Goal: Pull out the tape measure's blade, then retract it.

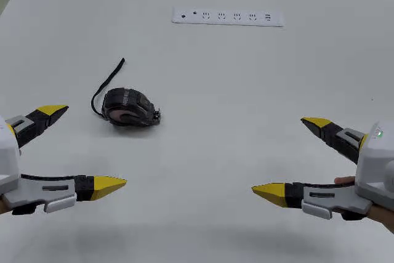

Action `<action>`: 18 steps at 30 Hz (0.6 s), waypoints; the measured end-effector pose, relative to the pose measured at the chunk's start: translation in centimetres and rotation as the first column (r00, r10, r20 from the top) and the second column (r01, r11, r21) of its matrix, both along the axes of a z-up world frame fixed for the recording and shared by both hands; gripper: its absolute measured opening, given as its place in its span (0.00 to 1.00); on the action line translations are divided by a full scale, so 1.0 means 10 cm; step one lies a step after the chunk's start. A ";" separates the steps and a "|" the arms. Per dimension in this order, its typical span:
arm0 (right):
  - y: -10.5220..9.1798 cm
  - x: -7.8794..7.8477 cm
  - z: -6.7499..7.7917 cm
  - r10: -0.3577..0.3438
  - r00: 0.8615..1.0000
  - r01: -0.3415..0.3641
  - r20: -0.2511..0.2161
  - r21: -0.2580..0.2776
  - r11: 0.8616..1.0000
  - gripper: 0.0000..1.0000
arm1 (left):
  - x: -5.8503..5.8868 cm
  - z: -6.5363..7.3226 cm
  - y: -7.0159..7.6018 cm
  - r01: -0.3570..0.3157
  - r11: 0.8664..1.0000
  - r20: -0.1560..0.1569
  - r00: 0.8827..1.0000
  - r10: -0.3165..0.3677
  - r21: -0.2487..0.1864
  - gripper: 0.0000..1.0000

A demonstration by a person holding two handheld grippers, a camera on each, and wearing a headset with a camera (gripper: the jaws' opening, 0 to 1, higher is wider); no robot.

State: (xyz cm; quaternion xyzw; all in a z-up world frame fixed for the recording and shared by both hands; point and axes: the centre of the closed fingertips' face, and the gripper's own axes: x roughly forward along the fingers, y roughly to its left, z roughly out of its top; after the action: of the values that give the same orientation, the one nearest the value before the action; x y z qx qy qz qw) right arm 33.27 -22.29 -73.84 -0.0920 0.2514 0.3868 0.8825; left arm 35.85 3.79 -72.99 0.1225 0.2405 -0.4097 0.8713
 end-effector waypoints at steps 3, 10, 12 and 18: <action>0.02 0.03 -0.01 0.013 1.000 -0.013 -0.002 -0.006 1.000 0.96 | 0.03 0.00 -0.01 0.013 1.000 0.001 1.000 -0.013 0.007 0.98; 0.07 0.12 -0.04 0.052 0.999 -0.052 -0.007 -0.012 0.999 0.94 | 0.14 -0.04 -0.04 0.053 0.998 0.001 0.999 -0.053 0.031 0.97; 0.08 0.15 -0.06 0.064 0.998 -0.064 -0.008 -0.014 0.998 0.93 | 0.17 -0.06 -0.05 0.064 0.997 -0.002 0.998 -0.064 0.038 0.96; 0.14 0.23 -0.12 0.108 0.994 -0.109 -0.015 -0.022 0.994 0.91 | 0.24 -0.13 -0.08 0.105 0.992 -0.014 0.994 -0.105 0.066 0.95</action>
State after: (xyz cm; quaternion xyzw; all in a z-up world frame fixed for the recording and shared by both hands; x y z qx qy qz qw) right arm 35.54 -20.85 -75.01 -0.1130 0.2563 0.4318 0.8574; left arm 38.25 3.04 -74.24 0.1619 0.2518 -0.4474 0.8427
